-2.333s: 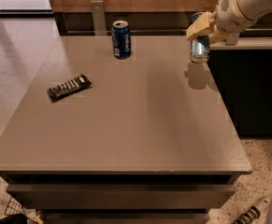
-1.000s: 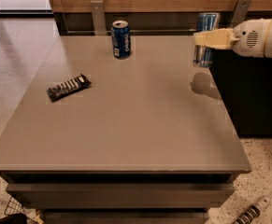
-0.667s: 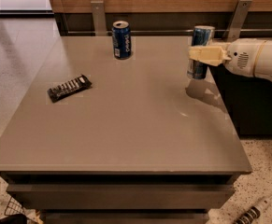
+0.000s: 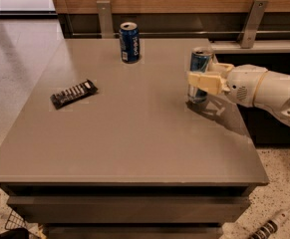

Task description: Pick redbull can

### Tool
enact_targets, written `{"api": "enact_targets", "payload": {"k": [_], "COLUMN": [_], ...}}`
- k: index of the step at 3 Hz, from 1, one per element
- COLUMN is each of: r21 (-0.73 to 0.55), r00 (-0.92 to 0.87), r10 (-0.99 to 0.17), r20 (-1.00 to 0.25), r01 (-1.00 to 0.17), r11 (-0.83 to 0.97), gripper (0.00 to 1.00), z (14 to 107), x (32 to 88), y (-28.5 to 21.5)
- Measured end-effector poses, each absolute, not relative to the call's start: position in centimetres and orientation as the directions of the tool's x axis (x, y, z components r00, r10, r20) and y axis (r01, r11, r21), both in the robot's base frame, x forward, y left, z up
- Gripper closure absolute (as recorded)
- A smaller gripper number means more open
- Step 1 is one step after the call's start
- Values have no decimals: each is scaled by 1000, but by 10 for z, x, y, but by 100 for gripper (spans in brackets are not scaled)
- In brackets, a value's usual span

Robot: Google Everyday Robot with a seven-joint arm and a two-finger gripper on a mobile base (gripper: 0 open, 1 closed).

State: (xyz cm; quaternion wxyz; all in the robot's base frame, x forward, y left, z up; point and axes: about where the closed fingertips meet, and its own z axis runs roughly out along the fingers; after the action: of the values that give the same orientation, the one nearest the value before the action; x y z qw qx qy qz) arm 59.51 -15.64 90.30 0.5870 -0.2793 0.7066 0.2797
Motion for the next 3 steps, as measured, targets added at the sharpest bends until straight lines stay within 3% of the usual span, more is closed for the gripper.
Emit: {"api": "enact_targets", "payload": {"k": [3], "r21": [-3], "r00": [-114], "r10": [-134], "r20": [-984], "r01": [-749], "r11": [663], "gripper": [100], "z": [878], "x": [581], "y": [-134]}}
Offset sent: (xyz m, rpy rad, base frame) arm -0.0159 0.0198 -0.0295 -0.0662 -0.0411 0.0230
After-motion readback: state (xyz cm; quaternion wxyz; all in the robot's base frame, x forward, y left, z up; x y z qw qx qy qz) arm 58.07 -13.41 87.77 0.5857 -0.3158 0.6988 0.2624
